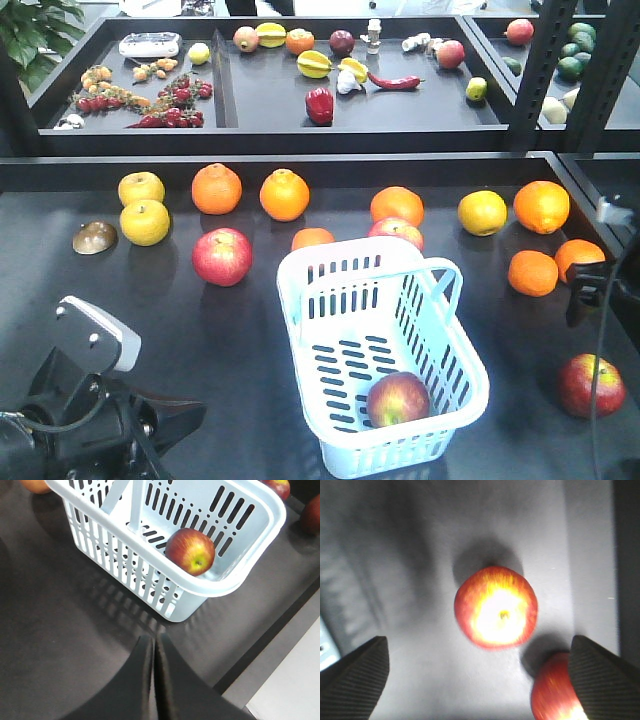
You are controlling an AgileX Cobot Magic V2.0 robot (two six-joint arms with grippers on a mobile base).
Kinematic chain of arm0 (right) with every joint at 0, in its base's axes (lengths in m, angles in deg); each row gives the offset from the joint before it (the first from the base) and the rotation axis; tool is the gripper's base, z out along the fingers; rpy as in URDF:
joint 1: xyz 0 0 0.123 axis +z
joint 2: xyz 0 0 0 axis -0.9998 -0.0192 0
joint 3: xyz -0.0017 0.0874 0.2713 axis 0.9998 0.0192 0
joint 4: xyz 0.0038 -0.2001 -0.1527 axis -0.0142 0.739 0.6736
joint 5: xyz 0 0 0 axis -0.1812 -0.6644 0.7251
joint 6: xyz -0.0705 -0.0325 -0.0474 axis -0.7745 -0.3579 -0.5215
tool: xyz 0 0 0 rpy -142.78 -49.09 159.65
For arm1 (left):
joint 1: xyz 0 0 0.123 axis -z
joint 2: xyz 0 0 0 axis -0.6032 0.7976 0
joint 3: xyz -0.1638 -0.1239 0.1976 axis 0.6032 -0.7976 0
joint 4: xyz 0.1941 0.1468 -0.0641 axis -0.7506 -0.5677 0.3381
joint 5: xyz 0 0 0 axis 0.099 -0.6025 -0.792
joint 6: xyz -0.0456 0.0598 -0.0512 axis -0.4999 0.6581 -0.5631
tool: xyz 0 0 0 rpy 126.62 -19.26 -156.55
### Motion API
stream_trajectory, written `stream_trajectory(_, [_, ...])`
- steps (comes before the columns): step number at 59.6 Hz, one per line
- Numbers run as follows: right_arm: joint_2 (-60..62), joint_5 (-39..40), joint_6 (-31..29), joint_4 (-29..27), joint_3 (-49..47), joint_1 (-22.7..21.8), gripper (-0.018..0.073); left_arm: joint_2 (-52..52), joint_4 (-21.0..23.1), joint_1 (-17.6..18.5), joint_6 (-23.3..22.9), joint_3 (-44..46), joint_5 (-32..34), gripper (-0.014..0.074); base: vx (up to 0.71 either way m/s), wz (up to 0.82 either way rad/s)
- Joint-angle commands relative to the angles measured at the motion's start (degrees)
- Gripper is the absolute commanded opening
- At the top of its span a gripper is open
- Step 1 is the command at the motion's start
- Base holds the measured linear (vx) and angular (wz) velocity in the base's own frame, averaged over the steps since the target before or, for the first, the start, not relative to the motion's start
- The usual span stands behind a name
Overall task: Pick three apples into basket with both arms
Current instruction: 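Move the right gripper to the second red apple and grasp it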
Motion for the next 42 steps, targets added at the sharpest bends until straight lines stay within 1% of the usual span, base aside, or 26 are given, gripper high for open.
stream_trajectory(1, [0.27, 1.02, 0.09, 0.31, -1.74, -0.24, 0.0685, -1.01, 1.08, 0.36, -0.29, 1.33, 2.59, -0.0006, 0.00, 0.00])
stream_trajectory(13, [-4.24, 1.50, 1.66, 2.72, -1.74, -0.24, 0.0675, -0.39, 1.08, 0.36, -0.18, 1.33, 3.40, -0.0006, 0.00, 0.00])
stream_trajectory(20, [-6.58, 2.28, 1.76, 3.23, -1.74, -0.24, 0.0668, -0.04, 1.08, 0.36, -0.18, 1.33, 3.45, -0.0006, 0.00, 0.00])
stream_trajectory(35, [-11.44, 2.85, 1.41, 2.76, -1.68, -0.24, 0.0652, 1.68, 1.08, 0.36, -0.18, 1.33, 3.86, -0.0006, 0.00, 0.00])
stream_trajectory(42, [-12.46, 2.37, 0.68, 2.76, -1.68, -0.24, 0.0615, 2.22, 1.08, 0.36, -0.18, 1.33, 3.86, -0.0006, 0.00, 0.00])
